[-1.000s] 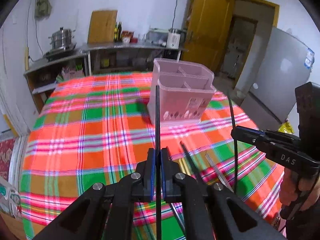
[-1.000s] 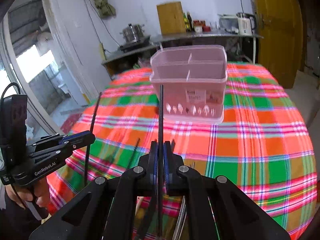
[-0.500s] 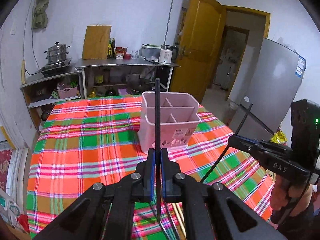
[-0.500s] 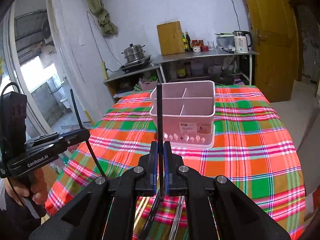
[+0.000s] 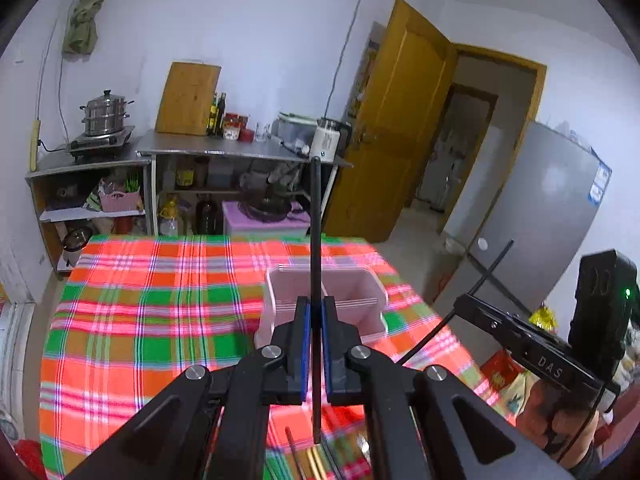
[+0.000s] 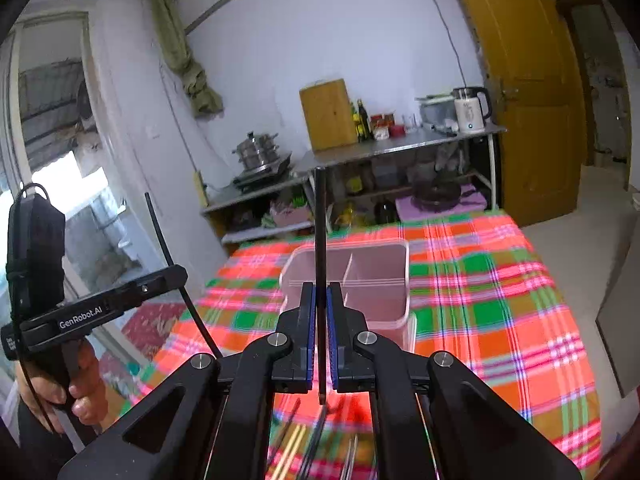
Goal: Organize utensils
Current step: 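Lift the black chopsticks with both tools and carry them over the pink basket, then open both tools to drop the black chopsticks into the pink basket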
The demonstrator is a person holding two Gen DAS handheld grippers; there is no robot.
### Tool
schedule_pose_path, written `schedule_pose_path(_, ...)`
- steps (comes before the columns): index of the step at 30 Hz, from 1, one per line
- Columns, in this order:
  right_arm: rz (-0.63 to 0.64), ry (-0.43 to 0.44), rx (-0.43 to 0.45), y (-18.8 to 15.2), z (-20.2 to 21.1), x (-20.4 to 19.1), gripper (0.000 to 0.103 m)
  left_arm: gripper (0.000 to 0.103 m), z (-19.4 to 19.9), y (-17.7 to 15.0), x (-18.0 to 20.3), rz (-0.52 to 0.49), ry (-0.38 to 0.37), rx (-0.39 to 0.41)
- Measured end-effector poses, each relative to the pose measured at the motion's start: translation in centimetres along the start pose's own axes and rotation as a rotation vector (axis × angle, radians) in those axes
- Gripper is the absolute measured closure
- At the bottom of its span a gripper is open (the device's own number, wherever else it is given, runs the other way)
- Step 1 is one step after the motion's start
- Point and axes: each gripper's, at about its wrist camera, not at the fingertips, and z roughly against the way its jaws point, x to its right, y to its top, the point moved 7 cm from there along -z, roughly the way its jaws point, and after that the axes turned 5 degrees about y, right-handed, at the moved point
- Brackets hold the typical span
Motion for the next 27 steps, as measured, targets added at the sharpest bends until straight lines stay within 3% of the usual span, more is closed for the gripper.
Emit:
schedule_pose_path(7,-0.007,0.0,0.104,4.7,-0.6,0.2,0.098,0.098,-1.3,4.5,-0.5,0.037,0.001,0.072)
schedule_pose_path(15,-0.015,-0.006,0.129,6.0,-3.0,0.5,0.098,0.098,-3.9,6.6,-1.8,0.087,-0.001,0.108)
schedule_pose_path(19,-0.028,0.003,0.115,5.5,-4.1,1.1,0.098,0.098,-5.2,6.0,-2.1,0.081,0.002,0.122)
schedule_pose_path(27,-0.056,-0.004,0.016,2.0,-7.4,2.7,0.098,0.098,-8.9,2.4,-3.1,0.093,0.021,0.043)
